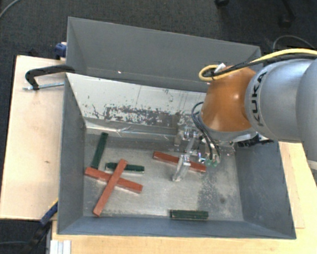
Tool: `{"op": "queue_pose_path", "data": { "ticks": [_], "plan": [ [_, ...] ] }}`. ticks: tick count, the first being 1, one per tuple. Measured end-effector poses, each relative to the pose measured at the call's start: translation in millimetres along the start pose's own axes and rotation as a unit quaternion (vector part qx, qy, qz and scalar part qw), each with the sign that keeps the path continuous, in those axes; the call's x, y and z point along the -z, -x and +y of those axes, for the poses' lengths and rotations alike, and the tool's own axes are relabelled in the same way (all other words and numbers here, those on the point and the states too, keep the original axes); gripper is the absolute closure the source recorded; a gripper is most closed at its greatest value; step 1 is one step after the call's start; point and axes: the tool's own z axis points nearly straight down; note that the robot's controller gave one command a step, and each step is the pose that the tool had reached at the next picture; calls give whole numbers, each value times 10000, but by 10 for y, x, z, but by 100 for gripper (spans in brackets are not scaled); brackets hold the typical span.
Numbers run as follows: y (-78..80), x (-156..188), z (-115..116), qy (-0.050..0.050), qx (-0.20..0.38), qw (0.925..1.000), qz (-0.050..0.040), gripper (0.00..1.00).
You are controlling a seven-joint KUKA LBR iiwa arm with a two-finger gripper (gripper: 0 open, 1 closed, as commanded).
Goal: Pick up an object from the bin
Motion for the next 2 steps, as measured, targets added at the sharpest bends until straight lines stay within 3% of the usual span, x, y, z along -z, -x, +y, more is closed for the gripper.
{"op": "queue_pose_path", "data": {
  "ticks": [1, 2],
  "plan": [
    [-9, 5, 8, 0, 7, 10000, 8, 100],
    [-166, 1802, 261, 13, -197, 9998, -37, 100]
  ]
}}
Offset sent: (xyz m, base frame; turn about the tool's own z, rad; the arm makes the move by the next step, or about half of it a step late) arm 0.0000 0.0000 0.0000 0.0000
